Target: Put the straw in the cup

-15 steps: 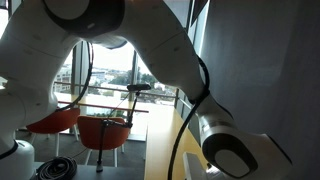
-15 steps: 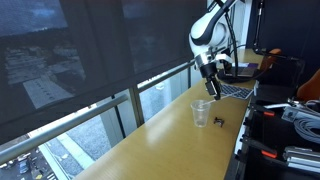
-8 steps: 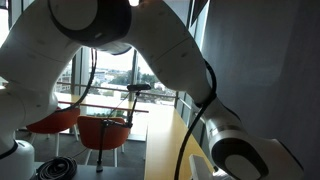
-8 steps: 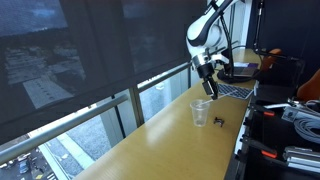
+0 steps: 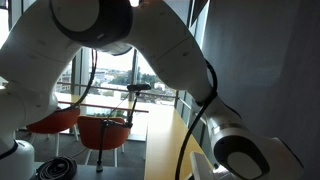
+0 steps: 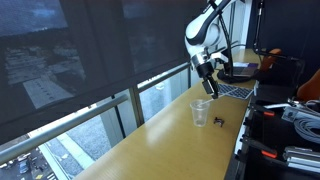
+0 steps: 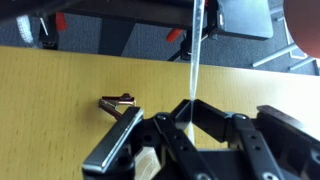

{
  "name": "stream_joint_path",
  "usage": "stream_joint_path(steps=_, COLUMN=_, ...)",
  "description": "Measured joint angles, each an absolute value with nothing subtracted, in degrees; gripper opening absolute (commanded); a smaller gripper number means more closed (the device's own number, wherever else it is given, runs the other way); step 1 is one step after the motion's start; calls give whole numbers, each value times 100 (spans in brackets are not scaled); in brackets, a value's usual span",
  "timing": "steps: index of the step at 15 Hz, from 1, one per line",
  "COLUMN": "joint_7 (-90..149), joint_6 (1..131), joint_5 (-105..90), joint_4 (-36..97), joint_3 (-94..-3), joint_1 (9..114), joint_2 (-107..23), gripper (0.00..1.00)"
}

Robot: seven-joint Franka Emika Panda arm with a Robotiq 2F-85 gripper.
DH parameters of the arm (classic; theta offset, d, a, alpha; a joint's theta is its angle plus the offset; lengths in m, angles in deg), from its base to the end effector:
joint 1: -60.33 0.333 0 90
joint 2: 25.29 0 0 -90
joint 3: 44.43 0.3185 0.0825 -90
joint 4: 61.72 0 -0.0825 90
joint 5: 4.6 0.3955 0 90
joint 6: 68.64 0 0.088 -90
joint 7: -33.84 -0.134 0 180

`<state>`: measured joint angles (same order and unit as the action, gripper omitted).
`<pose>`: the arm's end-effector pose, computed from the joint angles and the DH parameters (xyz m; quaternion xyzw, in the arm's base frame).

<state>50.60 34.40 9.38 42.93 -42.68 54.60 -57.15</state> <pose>0.5728 -0.0131 0.1723 -0.9504 -0.0458 0.2607 0.1636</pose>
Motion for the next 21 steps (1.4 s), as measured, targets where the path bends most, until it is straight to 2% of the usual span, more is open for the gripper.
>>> stream_joint_path(steps=21, joint_7=4718, joint_6=3134, joint_5=628, joint_4=4256, joint_3=-4392, joint_1=5455, joint_2=-5685, gripper=3)
